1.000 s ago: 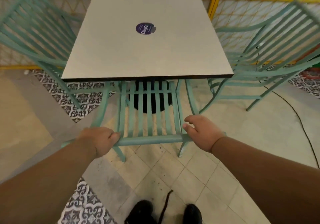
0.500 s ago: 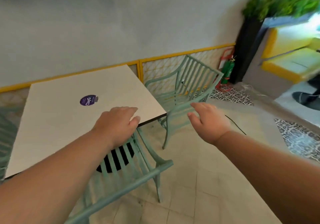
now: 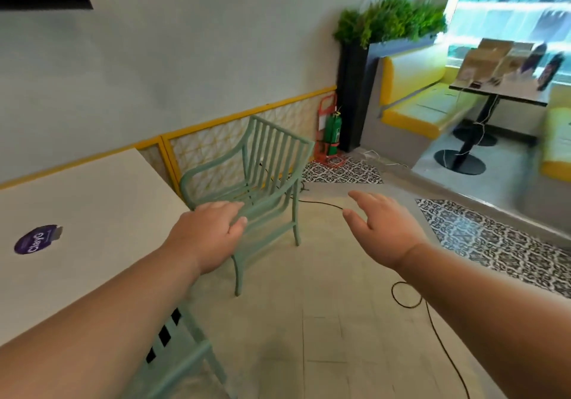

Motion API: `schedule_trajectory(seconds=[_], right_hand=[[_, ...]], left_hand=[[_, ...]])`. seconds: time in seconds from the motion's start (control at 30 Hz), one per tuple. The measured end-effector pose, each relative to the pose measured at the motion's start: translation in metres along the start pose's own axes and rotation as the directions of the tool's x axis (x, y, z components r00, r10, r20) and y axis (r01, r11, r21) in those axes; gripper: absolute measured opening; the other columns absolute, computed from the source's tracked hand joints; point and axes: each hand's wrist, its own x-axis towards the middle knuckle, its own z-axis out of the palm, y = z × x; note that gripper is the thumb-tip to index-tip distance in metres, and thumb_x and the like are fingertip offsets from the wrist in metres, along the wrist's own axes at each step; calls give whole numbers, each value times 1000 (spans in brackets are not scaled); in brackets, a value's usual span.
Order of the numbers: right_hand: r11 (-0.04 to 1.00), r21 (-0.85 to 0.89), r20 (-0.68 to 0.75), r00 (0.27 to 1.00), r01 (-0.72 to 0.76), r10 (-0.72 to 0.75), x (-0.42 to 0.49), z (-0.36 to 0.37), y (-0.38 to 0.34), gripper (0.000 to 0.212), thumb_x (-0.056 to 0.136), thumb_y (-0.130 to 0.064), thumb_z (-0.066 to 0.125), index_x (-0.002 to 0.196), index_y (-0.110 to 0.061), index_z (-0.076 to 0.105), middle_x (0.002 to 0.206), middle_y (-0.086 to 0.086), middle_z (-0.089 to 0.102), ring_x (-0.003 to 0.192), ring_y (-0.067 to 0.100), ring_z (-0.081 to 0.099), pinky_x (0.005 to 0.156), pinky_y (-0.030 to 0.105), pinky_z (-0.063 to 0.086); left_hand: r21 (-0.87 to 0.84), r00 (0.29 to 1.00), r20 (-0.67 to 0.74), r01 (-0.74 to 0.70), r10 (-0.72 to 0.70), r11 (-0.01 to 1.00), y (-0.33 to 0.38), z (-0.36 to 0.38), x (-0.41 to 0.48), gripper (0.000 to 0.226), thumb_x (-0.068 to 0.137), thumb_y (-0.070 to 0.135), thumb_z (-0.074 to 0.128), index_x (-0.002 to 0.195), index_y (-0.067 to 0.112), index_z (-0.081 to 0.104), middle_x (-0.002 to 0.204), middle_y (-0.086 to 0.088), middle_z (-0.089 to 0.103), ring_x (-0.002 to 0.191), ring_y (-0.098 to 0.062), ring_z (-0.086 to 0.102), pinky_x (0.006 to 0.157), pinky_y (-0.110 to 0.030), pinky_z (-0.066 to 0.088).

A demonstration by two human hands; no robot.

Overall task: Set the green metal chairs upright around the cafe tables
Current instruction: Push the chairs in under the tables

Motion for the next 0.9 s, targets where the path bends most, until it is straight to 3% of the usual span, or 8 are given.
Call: schedule_trajectory(seconds=[0.33, 0.57, 0.9], right_hand=[[1000, -3, 45, 999, -11, 12, 86, -35, 114, 59, 104, -54, 38, 155, -24, 41, 154, 2, 51, 142, 25, 44, 116, 44, 37], [1000, 24, 88, 996, 4, -6, 175, -14, 149, 59, 104, -53, 37, 156, -24, 40, 154, 2, 51, 143, 24, 42, 117, 44, 36], [999, 9, 39, 998, -39, 38, 343, -12, 190, 58, 105, -51, 38, 155, -22, 41, 150, 3, 53, 140, 24, 45, 114, 41, 38]], left_hand=[[-45, 1000, 14, 11, -11, 999, 102, 21, 101, 53, 107, 44, 32, 157, 27, 36, 162, 0, 40, 149, -21, 34, 118, -43, 33], [-27, 999, 28, 38, -37, 999, 101, 34, 203, 53, 107, 45, 32, 157, 28, 37, 162, 1, 39, 149, -21, 34, 117, -45, 34], [33, 1000, 2, -7, 7, 999, 92, 22, 401, 52, 107, 43, 33, 155, 25, 40, 161, 1, 42, 147, -22, 38, 112, -44, 38]])
